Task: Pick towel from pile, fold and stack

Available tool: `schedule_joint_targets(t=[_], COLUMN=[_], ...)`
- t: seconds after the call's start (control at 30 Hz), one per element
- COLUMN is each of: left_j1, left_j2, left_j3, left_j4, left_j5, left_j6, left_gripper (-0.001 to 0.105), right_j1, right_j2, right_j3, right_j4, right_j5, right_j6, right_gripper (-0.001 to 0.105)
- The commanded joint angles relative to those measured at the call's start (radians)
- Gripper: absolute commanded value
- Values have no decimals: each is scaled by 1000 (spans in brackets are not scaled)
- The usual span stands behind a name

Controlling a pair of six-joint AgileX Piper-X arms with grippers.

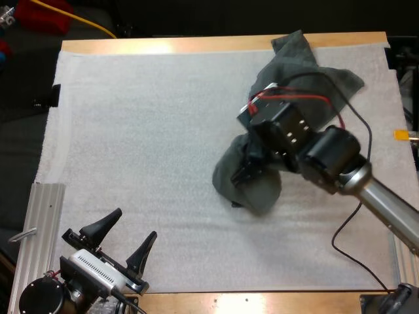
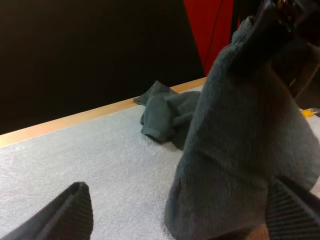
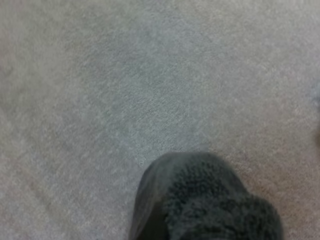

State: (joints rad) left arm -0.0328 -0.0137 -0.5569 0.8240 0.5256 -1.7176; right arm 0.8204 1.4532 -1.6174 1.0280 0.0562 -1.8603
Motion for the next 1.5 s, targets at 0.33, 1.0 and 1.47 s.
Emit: schedule_joint_targets(t=[0.33,1.0,1.47], left_j1=[-2,-2,-2], left_j2=[-136,-136,-118], left_j3=[0,0,0], left_j4=[85,361,385], left_j5=[10,76,93], left_j6=[-11,-14,-14], left_gripper=[69,69,69], right_j1=[23,23,23], right_j2=[94,77,-49], right_j3=[-8,-8,9], right_j4=[-150,-243,115], right_j5=[-34,-422,-59], right_j6=[133,261,247], right_gripper=[27,75,75])
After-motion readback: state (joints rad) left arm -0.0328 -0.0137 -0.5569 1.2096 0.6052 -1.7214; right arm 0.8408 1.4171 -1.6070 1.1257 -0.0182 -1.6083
